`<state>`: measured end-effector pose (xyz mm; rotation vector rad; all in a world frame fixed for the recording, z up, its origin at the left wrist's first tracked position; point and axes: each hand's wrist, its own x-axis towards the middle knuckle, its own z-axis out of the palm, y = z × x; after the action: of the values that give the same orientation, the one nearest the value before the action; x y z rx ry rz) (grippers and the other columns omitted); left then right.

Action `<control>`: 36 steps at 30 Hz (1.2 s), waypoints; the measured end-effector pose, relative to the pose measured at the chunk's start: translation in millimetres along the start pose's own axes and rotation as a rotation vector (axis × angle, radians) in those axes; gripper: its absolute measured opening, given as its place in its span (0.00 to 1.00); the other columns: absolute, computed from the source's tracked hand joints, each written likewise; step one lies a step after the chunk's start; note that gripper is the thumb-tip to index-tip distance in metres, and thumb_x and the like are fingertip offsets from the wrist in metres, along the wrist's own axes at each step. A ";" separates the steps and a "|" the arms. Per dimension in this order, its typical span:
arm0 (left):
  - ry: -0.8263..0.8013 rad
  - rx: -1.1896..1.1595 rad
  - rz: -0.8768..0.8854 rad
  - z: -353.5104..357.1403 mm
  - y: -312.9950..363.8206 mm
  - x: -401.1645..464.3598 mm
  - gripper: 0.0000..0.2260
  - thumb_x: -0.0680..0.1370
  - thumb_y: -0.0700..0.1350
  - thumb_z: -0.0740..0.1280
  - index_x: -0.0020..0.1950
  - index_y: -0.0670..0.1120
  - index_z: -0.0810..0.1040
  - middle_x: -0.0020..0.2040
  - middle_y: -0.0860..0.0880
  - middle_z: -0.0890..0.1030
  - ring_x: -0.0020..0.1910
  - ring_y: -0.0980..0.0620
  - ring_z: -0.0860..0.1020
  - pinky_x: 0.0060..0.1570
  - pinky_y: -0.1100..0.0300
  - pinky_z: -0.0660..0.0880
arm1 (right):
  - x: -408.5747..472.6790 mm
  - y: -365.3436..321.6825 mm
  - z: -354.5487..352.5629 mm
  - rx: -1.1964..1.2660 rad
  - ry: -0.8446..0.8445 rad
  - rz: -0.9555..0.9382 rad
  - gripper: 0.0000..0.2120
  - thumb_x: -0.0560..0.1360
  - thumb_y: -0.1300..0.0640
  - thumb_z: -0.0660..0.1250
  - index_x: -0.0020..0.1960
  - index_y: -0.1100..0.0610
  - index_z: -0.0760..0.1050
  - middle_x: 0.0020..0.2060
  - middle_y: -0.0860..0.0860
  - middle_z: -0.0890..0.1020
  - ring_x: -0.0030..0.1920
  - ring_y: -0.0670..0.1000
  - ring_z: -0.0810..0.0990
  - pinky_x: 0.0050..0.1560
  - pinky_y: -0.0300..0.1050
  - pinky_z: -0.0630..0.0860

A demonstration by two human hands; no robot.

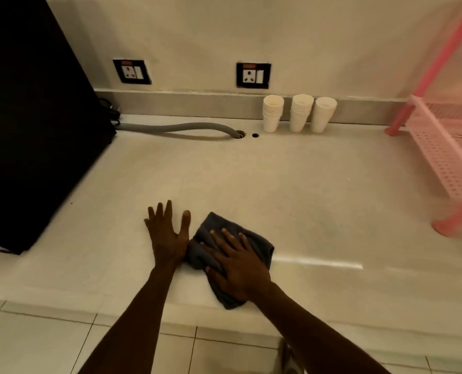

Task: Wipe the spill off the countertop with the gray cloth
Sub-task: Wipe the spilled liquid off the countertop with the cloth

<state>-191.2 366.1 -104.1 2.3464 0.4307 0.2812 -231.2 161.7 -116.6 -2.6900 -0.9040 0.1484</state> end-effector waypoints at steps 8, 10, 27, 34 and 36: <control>-0.229 0.280 0.467 32.6 21.8 -57.7 0.40 0.76 0.74 0.49 0.83 0.53 0.53 0.84 0.48 0.49 0.83 0.50 0.40 0.81 0.46 0.42 | -92.8 62.7 -22.9 -0.038 0.064 0.356 0.30 0.82 0.33 0.45 0.81 0.35 0.42 0.82 0.42 0.42 0.82 0.50 0.39 0.80 0.62 0.40; -0.250 0.269 0.479 42.9 41.8 -61.9 0.41 0.76 0.75 0.49 0.83 0.54 0.51 0.84 0.49 0.48 0.83 0.50 0.39 0.81 0.48 0.41 | -110.4 84.2 -32.8 -0.044 0.092 0.479 0.30 0.81 0.32 0.45 0.81 0.36 0.44 0.82 0.43 0.44 0.82 0.52 0.41 0.80 0.60 0.40; -0.234 0.075 0.169 64.0 61.9 -47.8 0.45 0.69 0.80 0.46 0.82 0.62 0.40 0.84 0.56 0.43 0.82 0.57 0.37 0.78 0.41 0.58 | -119.0 256.2 -100.9 -0.073 0.151 0.883 0.31 0.83 0.35 0.44 0.82 0.41 0.38 0.83 0.51 0.45 0.82 0.58 0.44 0.79 0.67 0.44; -0.254 0.118 0.168 67.0 64.7 -46.2 0.47 0.67 0.82 0.46 0.81 0.63 0.36 0.83 0.58 0.40 0.81 0.57 0.35 0.79 0.47 0.49 | -21.5 303.5 -121.4 -0.057 0.128 0.802 0.32 0.83 0.36 0.45 0.82 0.42 0.39 0.83 0.52 0.45 0.82 0.59 0.44 0.78 0.68 0.44; -0.251 0.137 0.157 66.4 66.1 -46.1 0.47 0.67 0.82 0.46 0.80 0.64 0.35 0.82 0.60 0.38 0.81 0.57 0.35 0.79 0.49 0.48 | 9.4 308.0 -121.8 -0.061 0.115 0.735 0.32 0.83 0.36 0.45 0.82 0.42 0.39 0.83 0.53 0.45 0.82 0.59 0.45 0.78 0.68 0.44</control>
<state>-197.5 262.1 -109.2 2.5135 0.1487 0.0278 -23.9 -96.0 -97.0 -2.9145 0.1464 0.1164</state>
